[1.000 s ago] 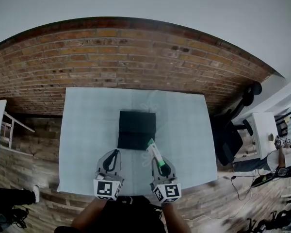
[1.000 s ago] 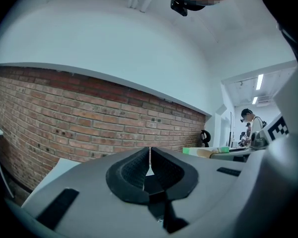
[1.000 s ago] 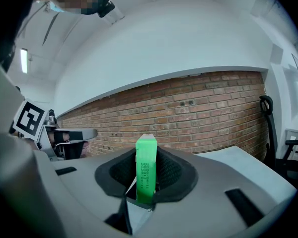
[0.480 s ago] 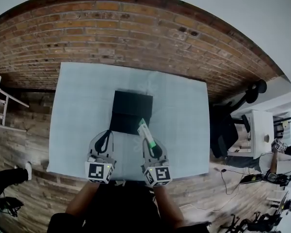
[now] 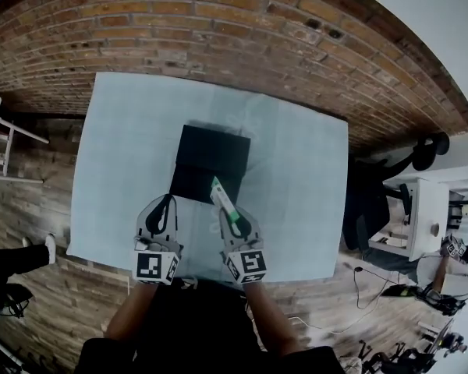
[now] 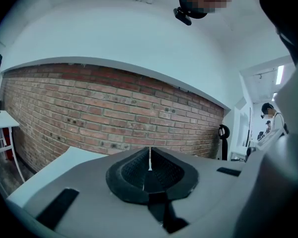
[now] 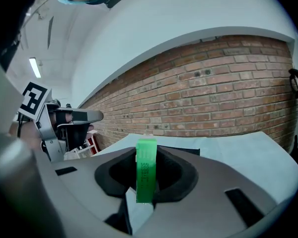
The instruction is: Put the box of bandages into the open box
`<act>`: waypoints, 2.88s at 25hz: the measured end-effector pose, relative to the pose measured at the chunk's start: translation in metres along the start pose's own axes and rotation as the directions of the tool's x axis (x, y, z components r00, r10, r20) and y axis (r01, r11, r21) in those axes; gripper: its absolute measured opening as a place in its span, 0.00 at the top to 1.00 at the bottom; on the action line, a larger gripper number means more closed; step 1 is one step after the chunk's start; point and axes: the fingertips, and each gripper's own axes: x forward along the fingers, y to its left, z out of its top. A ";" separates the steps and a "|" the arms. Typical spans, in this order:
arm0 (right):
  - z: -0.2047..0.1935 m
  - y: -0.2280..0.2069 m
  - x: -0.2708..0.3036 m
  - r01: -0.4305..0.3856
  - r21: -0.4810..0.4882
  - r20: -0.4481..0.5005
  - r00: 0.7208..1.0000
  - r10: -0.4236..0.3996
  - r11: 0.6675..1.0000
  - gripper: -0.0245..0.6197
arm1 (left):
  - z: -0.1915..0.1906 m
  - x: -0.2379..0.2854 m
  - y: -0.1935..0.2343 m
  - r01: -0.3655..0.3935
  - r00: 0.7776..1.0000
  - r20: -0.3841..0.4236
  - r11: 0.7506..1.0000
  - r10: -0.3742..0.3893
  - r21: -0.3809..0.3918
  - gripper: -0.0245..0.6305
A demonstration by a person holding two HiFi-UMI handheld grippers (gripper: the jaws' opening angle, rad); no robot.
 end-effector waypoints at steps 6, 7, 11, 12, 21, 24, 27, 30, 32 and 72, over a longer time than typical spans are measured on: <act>-0.031 -0.005 0.028 -0.052 0.001 -0.060 0.997 0.052 0.999 0.81 | -0.024 0.015 0.002 -0.005 1.000 -0.029 1.000 0.005 -0.010 0.90; -0.036 -0.006 0.033 -0.062 0.000 -0.073 0.995 0.061 0.998 0.81 | -0.027 0.018 0.003 -0.004 1.000 -0.031 1.000 0.004 -0.009 0.90; -0.053 -0.010 0.048 -0.101 -0.001 -0.119 0.988 0.100 0.995 0.81 | -0.036 0.028 0.006 -0.012 0.999 -0.037 1.000 0.011 -0.015 0.90; -0.057 -0.011 0.051 -0.108 0.001 -0.125 0.986 0.107 0.994 0.81 | -0.039 0.030 0.006 -0.015 0.999 -0.040 1.000 0.014 -0.019 0.90; -0.089 -0.016 0.074 -0.150 0.038 -0.188 0.970 0.154 0.988 0.81 | -0.063 0.044 0.012 -0.028 0.997 -0.073 0.999 0.025 -0.041 0.90; -0.099 -0.016 0.079 -0.160 0.050 -0.212 0.963 0.167 0.986 0.81 | -0.067 0.048 0.012 -0.019 0.997 -0.079 0.999 0.016 -0.039 0.90; -0.104 -0.019 0.085 -0.160 0.063 -0.220 0.960 0.170 0.985 0.81 | -0.069 0.052 0.012 -0.012 0.996 -0.084 0.999 0.009 -0.033 0.90; -0.110 -0.019 0.090 -0.169 0.072 -0.239 0.954 0.182 0.983 0.80 | -0.070 0.054 0.014 -0.009 0.996 -0.087 0.999 0.006 -0.033 0.90; -0.115 -0.018 0.092 -0.181 0.082 -0.261 0.945 0.196 0.980 0.80 | -0.072 0.055 0.015 -0.004 0.996 -0.092 1.000 0.001 -0.031 0.90; -0.138 -0.027 0.105 -0.199 -0.026 -0.441 0.882 0.168 0.980 0.70 | -0.087 0.069 0.017 0.034 0.990 -0.135 0.996 -0.044 -0.077 0.90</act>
